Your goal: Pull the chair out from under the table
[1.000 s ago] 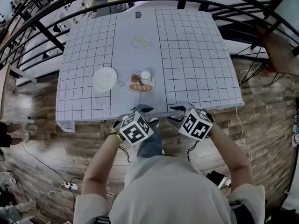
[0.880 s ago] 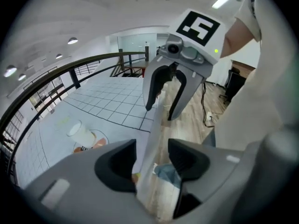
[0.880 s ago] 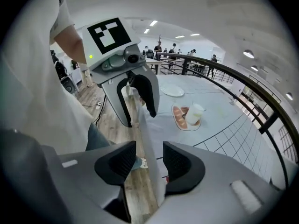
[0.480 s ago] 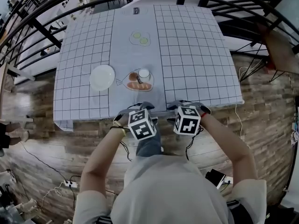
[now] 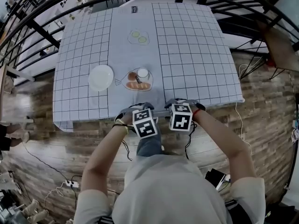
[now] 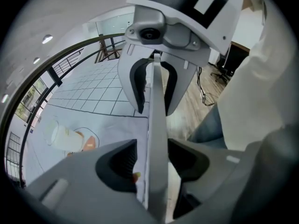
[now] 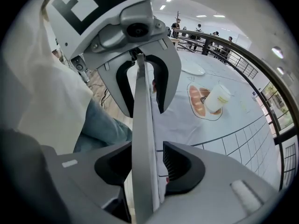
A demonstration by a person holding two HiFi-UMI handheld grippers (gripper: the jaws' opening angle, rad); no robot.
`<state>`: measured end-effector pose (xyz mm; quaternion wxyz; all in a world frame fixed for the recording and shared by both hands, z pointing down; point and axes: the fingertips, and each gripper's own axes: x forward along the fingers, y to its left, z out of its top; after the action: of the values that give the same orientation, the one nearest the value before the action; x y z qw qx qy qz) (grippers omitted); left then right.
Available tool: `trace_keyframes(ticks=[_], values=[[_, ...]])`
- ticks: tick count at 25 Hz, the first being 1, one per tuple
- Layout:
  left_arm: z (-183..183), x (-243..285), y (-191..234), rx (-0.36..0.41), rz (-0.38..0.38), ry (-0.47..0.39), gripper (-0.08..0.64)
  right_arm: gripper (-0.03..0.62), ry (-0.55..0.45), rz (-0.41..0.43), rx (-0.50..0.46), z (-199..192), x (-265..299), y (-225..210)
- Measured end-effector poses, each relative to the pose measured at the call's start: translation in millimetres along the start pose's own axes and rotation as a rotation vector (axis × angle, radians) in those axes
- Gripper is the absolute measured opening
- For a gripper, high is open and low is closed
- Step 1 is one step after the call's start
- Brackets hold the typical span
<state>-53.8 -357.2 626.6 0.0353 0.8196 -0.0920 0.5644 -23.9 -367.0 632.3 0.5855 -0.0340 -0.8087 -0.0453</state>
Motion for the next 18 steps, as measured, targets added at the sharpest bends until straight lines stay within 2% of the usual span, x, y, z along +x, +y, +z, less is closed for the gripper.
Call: trace_keyframes(ticks=[4,13,18], values=[[1.2,4.3,-0.8,0.005,-0.014,0.019,0.201,0.177,0.000,0.016,0.004,1.0,5.2,2.1],[2.5,16.5,1.7,0.016,0.012,0.042,0.134,0.143,0.016,-0.012,-0.006,-3.5,15.0,-2.1],[2.9,23.1,1.3,0.014,0.001,0.043,0.118,0.135,0.012,-0.011,-0.004,-4.3,17.6,-1.6]])
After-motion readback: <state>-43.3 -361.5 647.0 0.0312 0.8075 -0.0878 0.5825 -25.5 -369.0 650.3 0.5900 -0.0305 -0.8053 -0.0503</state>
